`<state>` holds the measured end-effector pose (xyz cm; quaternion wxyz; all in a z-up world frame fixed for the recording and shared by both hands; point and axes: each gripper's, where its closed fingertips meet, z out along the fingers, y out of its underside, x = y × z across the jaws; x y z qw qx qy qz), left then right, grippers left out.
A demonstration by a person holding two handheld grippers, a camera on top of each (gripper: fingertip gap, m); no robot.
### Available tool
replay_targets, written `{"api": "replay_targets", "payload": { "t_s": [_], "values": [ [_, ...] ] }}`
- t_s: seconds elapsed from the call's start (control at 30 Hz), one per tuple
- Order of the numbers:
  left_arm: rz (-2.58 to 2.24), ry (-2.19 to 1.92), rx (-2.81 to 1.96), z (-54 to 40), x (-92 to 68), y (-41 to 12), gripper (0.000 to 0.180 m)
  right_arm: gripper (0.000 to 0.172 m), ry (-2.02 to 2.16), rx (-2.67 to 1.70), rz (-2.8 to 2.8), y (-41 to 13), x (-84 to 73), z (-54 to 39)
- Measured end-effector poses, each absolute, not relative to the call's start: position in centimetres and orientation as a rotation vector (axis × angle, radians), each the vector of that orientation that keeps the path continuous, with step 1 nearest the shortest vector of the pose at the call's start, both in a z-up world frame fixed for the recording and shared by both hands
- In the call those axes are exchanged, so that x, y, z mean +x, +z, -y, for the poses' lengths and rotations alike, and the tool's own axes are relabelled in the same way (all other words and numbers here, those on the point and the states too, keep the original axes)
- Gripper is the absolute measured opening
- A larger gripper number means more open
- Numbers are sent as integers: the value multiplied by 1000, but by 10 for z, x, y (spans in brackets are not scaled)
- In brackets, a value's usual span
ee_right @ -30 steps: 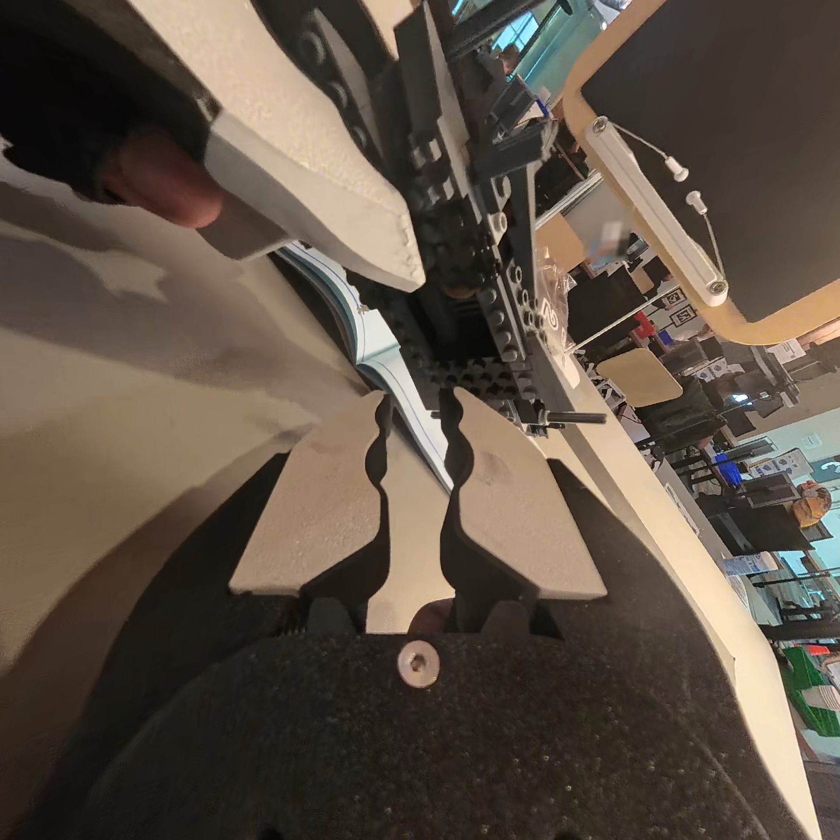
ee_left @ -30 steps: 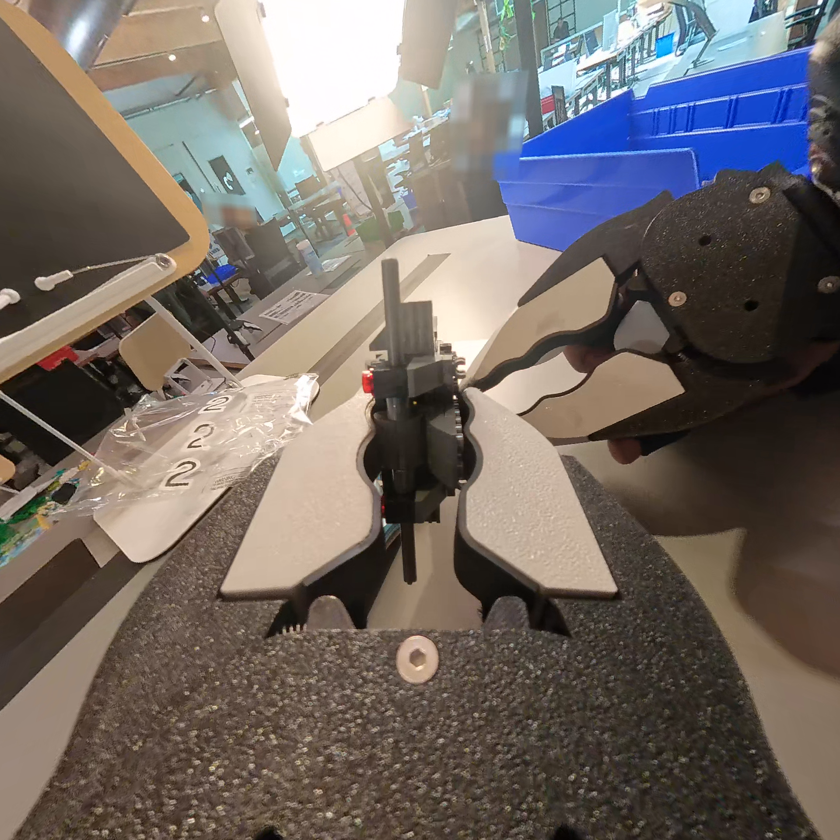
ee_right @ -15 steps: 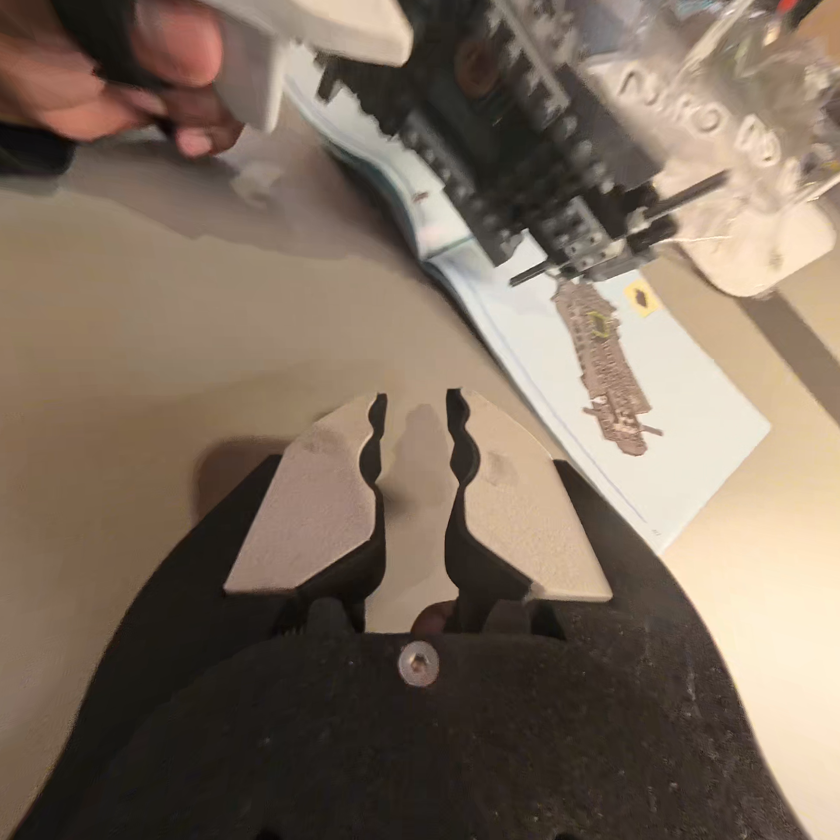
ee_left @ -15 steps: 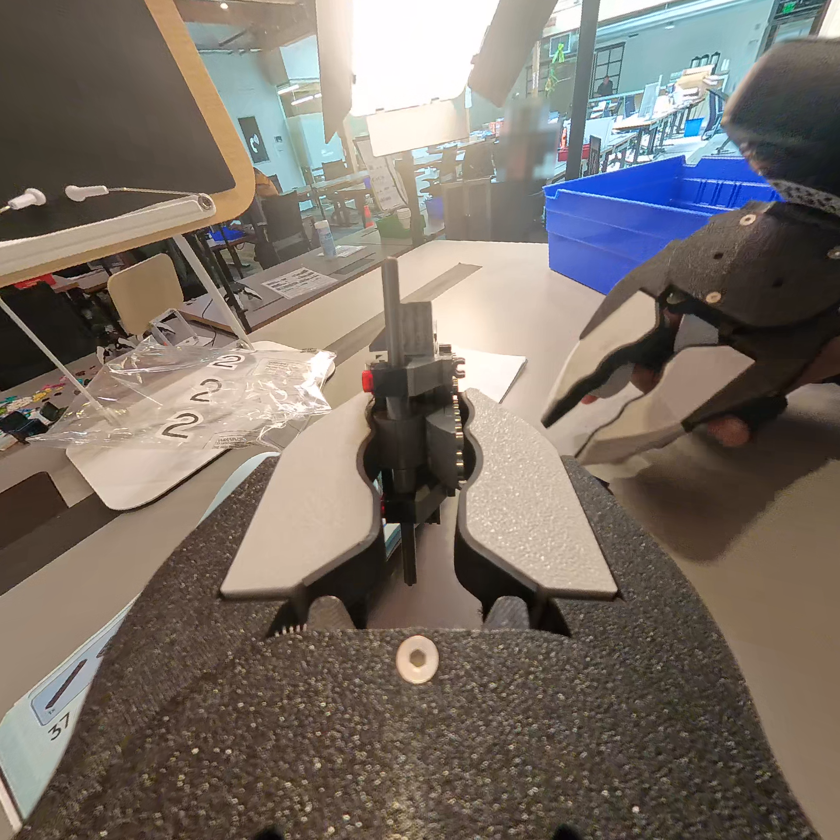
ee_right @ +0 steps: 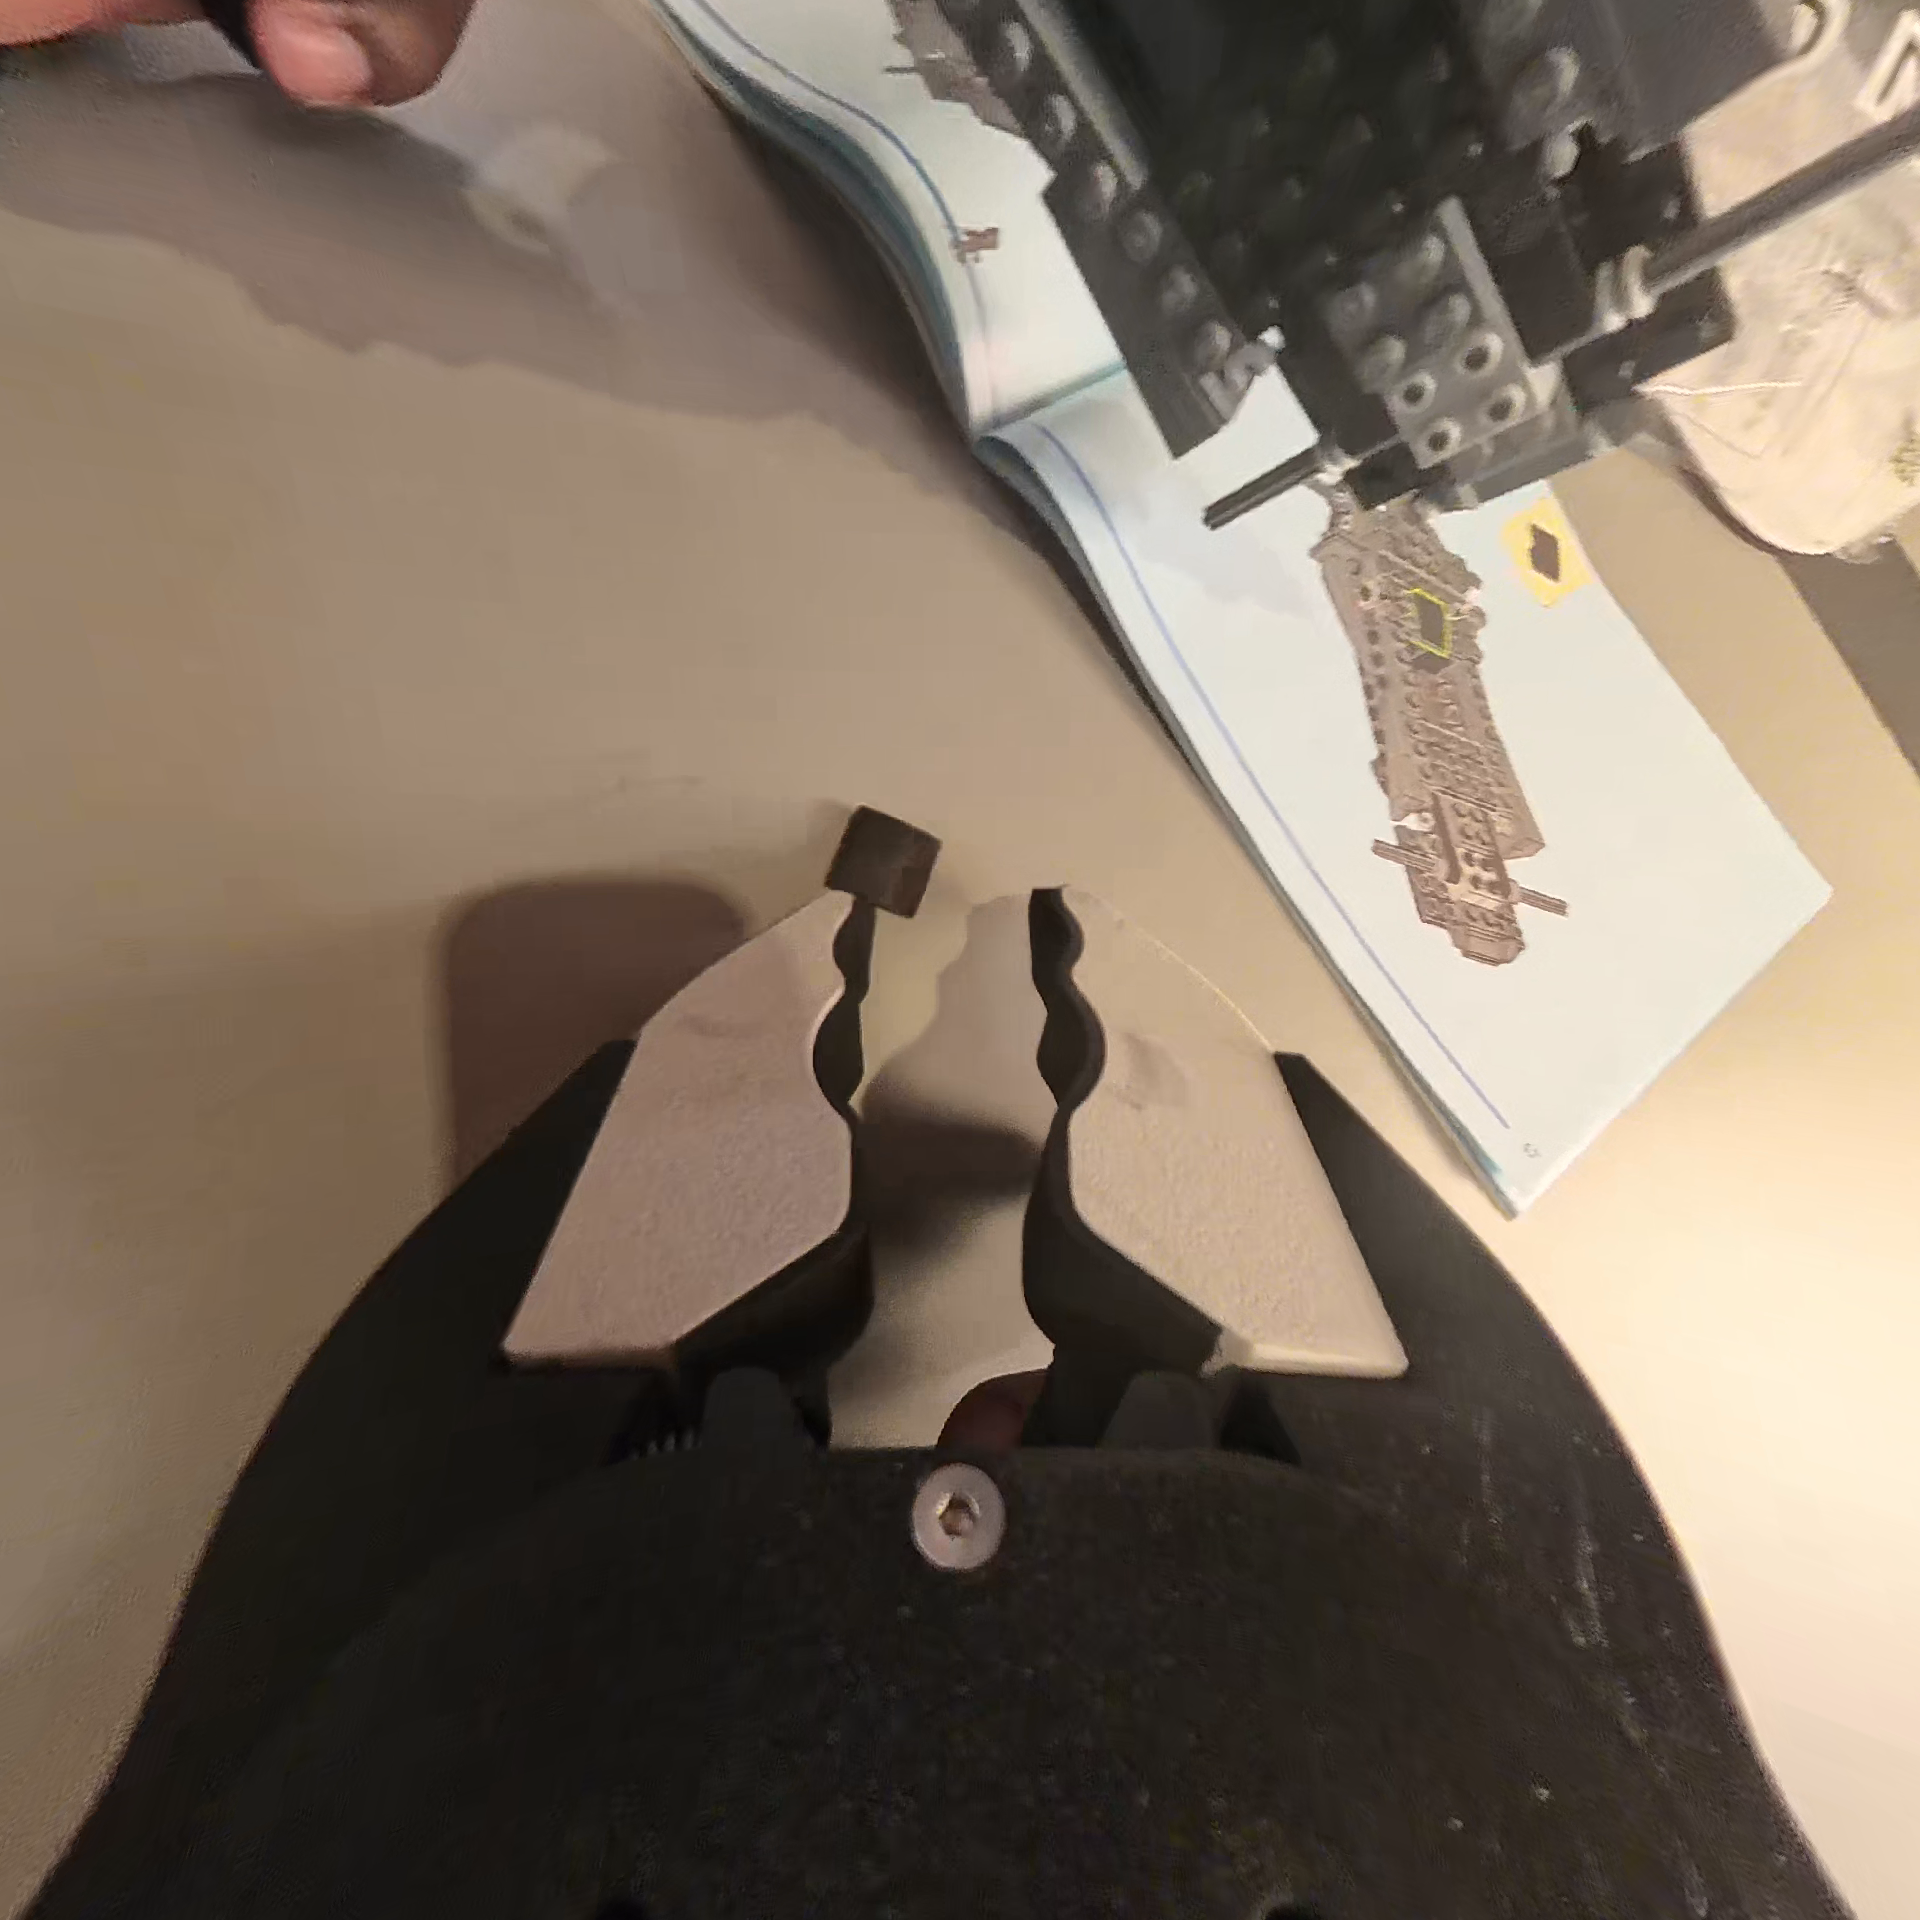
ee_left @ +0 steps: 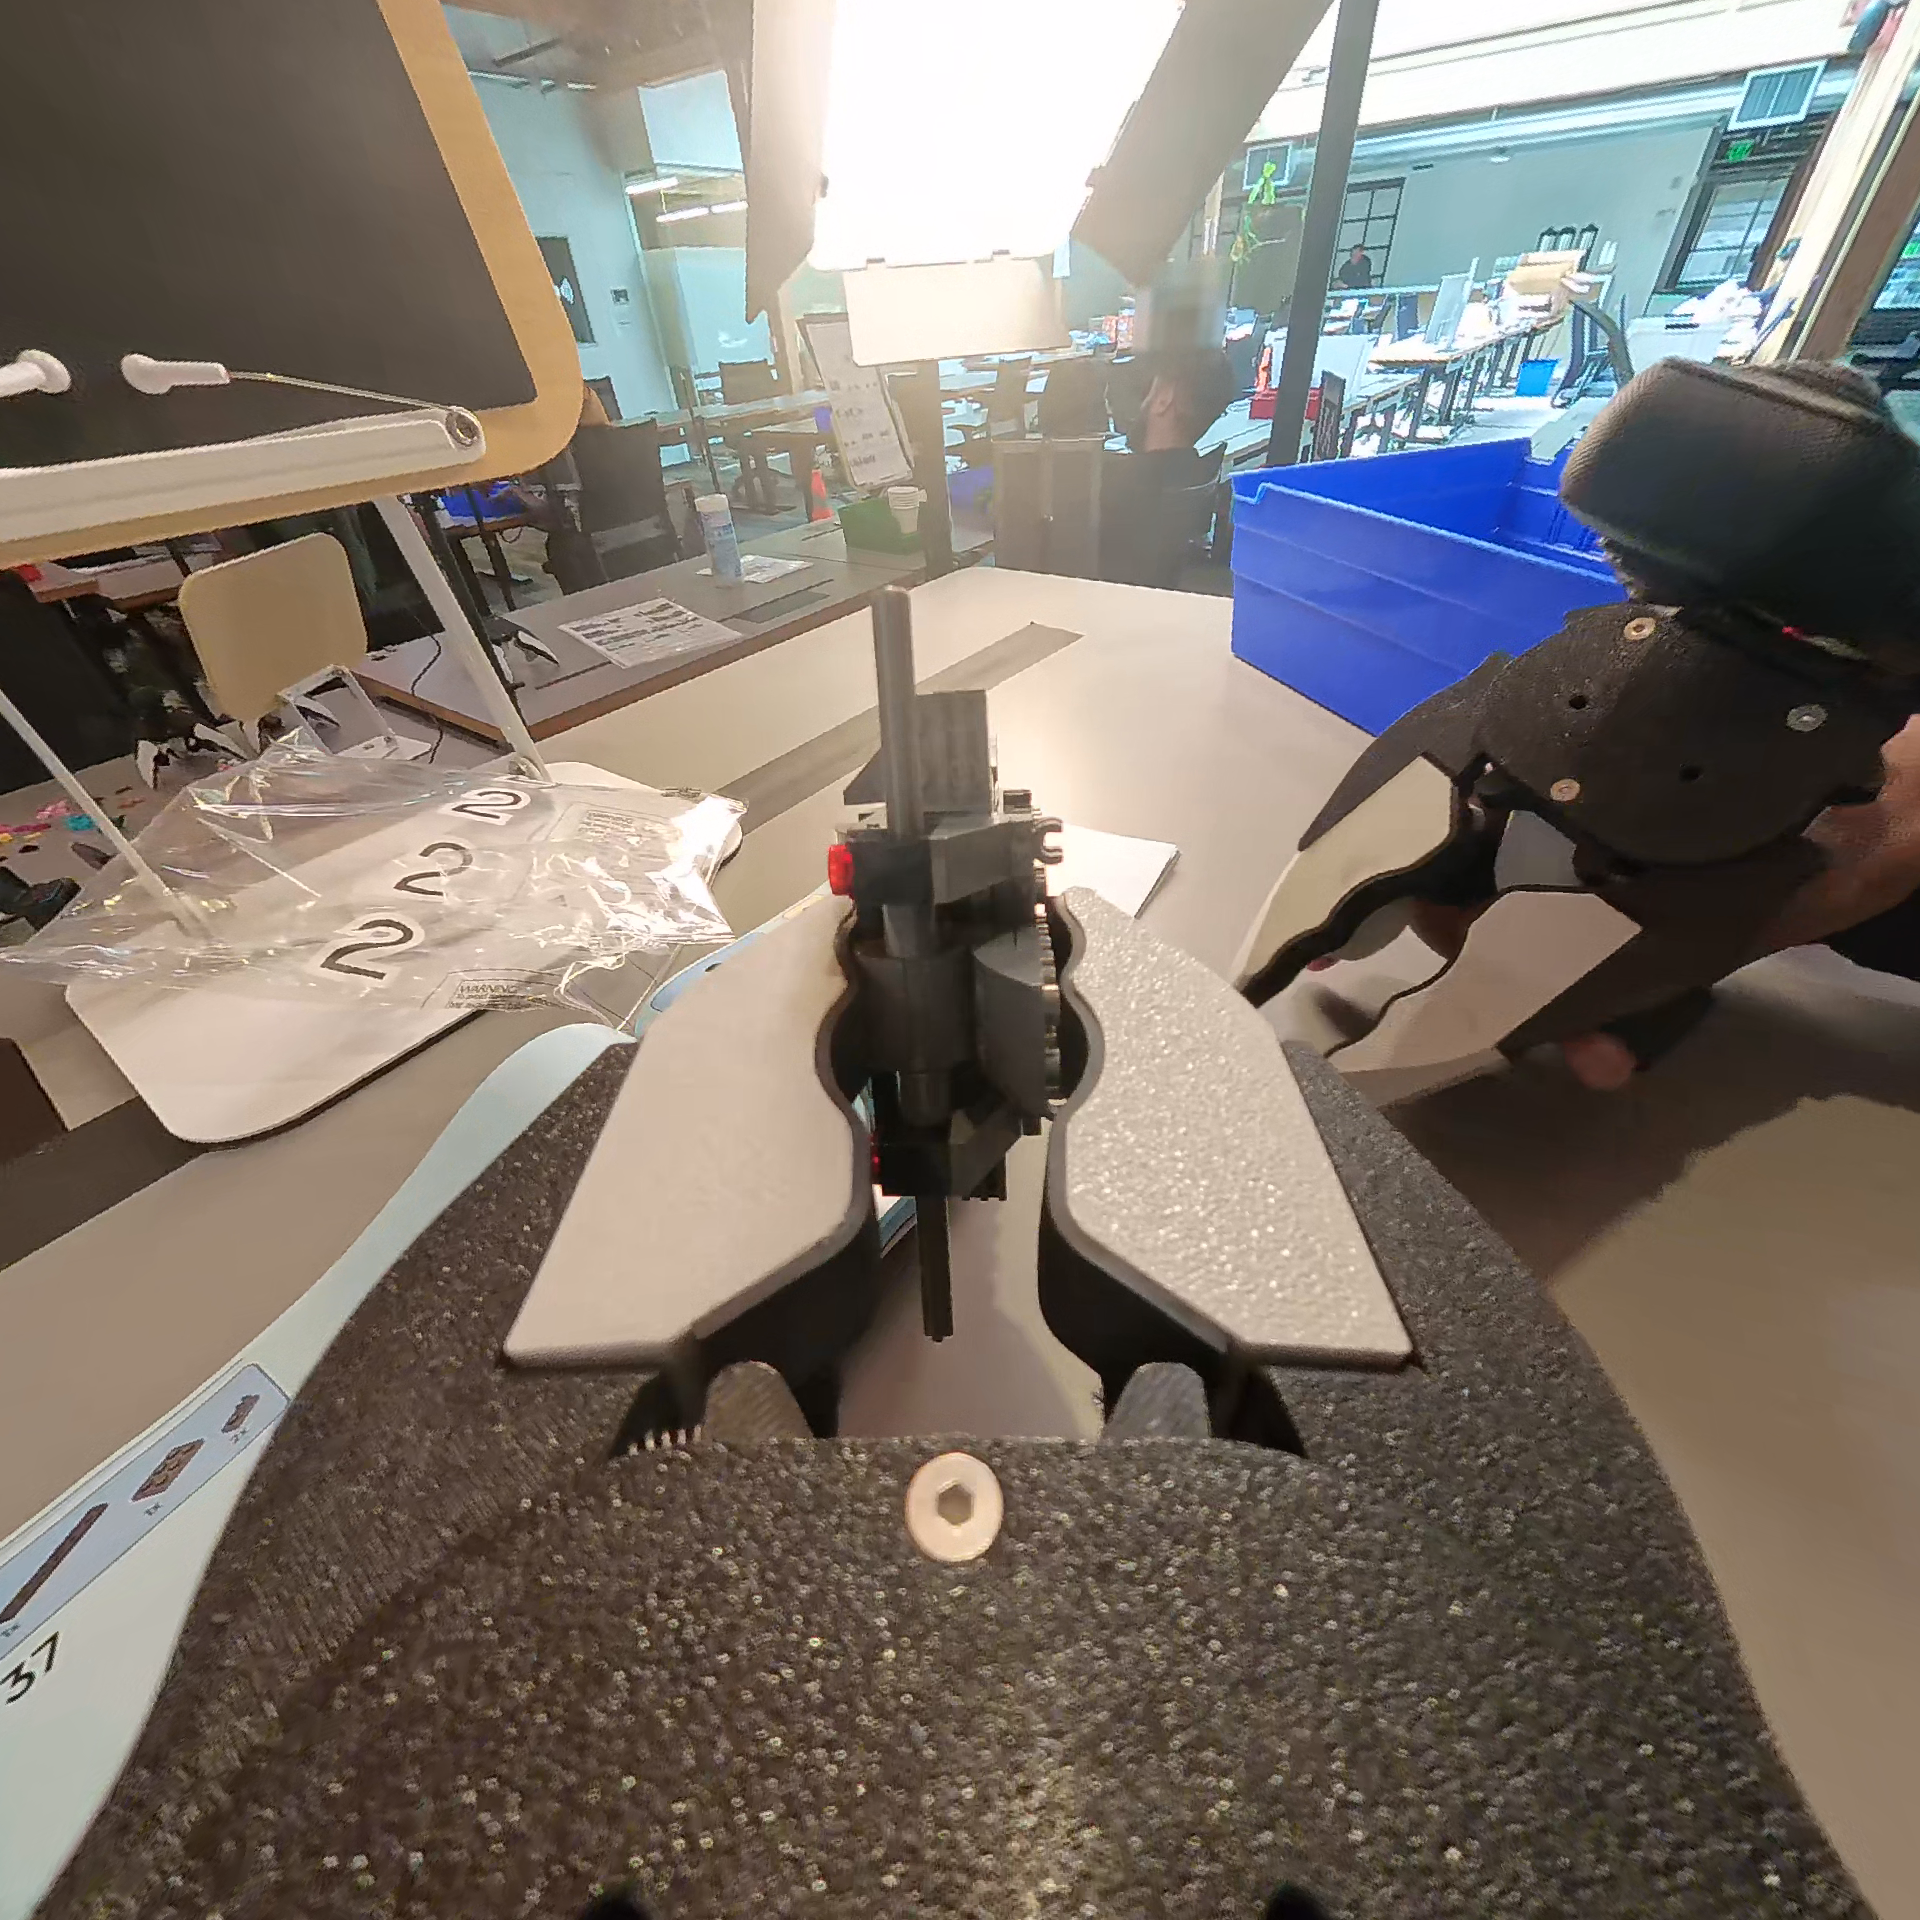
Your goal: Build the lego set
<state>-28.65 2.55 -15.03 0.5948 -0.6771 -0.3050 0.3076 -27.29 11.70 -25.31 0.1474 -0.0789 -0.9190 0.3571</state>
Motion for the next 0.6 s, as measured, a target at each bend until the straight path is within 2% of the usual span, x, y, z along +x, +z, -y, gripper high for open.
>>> {"api": "replay_targets", "payload": {
  "t_s": [0.23,0.6],
  "values": [
    [732,706,-1555,-23,-288,-149,32,28,940,-325,2462,-247,-301,-121],
    [746,702,-1534,-21,-290,-148,32,24,874,-123,2523,-251,-282,-116]
  ]
}}
